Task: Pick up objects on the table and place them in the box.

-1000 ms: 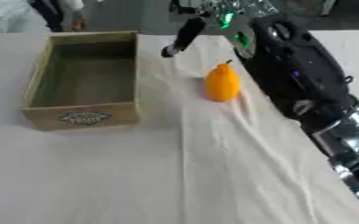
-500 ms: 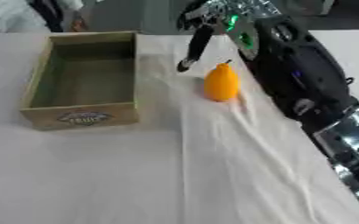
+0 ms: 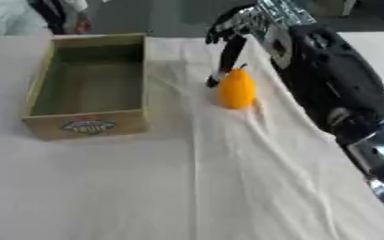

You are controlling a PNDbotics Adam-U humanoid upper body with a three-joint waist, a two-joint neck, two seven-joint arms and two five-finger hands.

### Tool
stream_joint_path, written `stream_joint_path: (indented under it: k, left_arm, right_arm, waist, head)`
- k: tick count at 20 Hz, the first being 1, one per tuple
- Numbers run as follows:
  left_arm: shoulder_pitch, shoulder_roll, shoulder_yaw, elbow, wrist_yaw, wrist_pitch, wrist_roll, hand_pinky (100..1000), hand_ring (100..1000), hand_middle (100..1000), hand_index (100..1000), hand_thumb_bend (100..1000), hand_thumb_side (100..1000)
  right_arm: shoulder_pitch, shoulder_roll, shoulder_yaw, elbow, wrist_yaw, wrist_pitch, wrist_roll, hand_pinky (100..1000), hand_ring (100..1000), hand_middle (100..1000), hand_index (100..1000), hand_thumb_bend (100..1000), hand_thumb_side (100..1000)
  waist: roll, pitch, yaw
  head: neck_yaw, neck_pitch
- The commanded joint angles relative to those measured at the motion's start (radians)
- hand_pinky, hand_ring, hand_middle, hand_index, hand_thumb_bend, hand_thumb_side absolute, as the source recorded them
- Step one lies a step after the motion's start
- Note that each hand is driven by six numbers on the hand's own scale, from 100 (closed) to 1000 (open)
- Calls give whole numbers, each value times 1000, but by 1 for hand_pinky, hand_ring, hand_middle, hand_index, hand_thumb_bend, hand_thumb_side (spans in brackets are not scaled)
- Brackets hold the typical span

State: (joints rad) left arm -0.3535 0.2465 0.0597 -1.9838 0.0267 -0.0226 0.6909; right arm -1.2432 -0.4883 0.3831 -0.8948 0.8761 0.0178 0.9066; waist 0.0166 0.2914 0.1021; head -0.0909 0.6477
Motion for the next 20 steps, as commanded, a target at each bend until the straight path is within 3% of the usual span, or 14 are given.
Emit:
stream_joint_path:
  k: [1,13,20]
  left_arm:
    - [-11,25,6,-16,1,-1,-1,645,708,649,860,100,913]
    - [-12,23,6,-16,0,-2,0,644,709,649,860,100,910]
    - [-12,20,6,-16,2,-1,-1,644,710,650,860,100,909]
  right_arm:
    - [-10,-50,-3,0,-20,-15,0,881,992,961,1000,595,406]
    - [29,-88,1,14,-25,-21,0,878,995,962,1000,579,413]
    - [41,-83,4,14,-41,-23,0,863,979,916,1000,597,414]
  waist:
    - [-1,-19,-3]
    - [2,-16,-5]
    - [5,-13,1]
  head:
    - [8,-5]
    - [15,-12]
    - [13,-12]
